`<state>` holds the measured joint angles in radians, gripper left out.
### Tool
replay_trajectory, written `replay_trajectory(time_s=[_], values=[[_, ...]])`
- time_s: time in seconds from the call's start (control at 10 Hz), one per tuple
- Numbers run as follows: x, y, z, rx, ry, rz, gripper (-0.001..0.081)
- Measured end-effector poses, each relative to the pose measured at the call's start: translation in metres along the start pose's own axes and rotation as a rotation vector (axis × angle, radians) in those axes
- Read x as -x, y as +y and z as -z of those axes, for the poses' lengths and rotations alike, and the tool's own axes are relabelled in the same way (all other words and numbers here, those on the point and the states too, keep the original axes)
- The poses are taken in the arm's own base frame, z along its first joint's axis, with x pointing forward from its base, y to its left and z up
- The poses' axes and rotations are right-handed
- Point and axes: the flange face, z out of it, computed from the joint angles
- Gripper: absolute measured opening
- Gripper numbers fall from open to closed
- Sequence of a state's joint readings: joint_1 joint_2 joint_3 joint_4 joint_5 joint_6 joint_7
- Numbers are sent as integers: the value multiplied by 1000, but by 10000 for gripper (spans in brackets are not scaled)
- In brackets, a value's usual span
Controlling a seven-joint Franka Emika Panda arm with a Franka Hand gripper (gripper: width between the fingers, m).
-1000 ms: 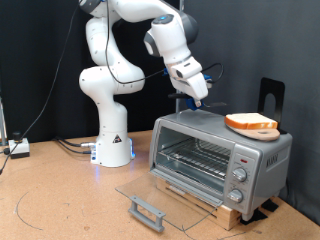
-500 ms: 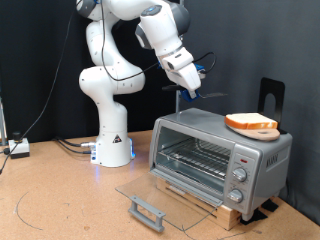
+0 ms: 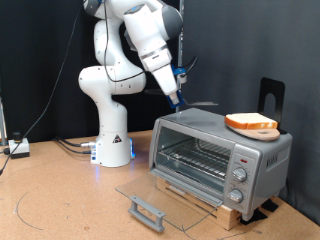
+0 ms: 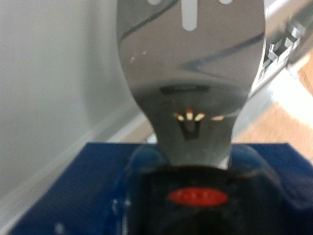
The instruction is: Make a piece of toast with the oven
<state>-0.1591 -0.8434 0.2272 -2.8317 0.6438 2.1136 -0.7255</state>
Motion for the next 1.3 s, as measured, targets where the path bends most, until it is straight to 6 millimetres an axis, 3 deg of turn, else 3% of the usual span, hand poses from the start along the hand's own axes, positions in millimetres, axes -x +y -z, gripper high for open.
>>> replay_trajectory(time_s=[0.4, 0.6, 0.9, 1.3], values=[[21, 58, 11, -9, 6, 32, 397], [27, 75, 13, -57, -33, 52, 397], [18, 67, 13, -57, -8, 83, 397], [-22, 30, 4, -50, -91, 140, 397]])
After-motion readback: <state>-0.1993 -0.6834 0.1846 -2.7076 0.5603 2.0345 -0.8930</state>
